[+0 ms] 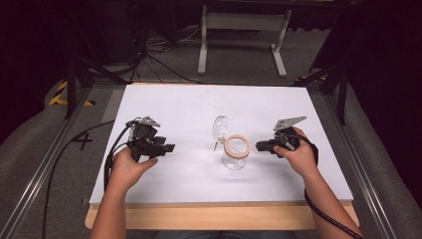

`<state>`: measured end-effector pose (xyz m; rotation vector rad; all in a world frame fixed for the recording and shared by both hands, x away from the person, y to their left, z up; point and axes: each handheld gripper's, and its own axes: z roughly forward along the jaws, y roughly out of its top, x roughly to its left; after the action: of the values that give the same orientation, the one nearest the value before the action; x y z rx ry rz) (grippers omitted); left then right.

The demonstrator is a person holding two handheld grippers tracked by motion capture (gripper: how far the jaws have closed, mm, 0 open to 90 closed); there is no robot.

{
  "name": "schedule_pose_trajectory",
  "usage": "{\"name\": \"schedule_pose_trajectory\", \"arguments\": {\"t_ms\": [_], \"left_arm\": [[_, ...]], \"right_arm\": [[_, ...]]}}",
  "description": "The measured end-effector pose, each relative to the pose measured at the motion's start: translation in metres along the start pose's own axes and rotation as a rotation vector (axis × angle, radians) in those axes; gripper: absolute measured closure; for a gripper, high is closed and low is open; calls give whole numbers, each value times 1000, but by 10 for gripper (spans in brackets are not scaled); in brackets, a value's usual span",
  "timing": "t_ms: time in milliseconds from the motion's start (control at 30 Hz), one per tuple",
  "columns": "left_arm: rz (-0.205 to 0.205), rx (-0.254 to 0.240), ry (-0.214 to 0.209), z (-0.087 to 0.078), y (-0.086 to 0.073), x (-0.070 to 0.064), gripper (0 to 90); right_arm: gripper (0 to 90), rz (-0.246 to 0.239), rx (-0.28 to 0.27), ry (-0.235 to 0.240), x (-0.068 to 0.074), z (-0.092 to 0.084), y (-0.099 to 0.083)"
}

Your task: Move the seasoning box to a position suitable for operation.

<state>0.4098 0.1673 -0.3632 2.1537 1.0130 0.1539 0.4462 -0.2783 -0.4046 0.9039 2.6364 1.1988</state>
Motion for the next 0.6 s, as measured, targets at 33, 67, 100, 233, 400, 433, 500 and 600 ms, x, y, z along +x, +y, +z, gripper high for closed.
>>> {"name": "schedule_pose_trajectory", "arguments": {"t_ms": [33, 67, 100, 233, 400, 433, 500, 600], "left_arm": [[9, -7, -14, 0, 1, -1, 503], [1, -13, -40, -1, 2, -3, 498], [-6, -20, -50, -1, 2, -4, 493], [11, -18, -65, -3, 5, -12, 490], [28, -28, -61, -8, 5, -17, 488], [28, -28, -61, -8, 5, -17, 488], [22, -29, -56, -8, 4, -18, 489], [21, -16, -51, -6, 3, -19, 489]], "right_arm": [[874, -6, -7, 7, 1, 2, 0], [888, -10, -8, 13, 2, 5, 1], [891, -21, -5, 19, 4, 10, 1], [893, -39, 8, 36, 7, 23, 2], [893, -44, 14, 37, 4, 35, 1], [893, -42, 17, 35, 3, 36, 1], [893, -41, 18, 33, 3, 38, 1], [893, -43, 9, 44, 1, 40, 2]]}}
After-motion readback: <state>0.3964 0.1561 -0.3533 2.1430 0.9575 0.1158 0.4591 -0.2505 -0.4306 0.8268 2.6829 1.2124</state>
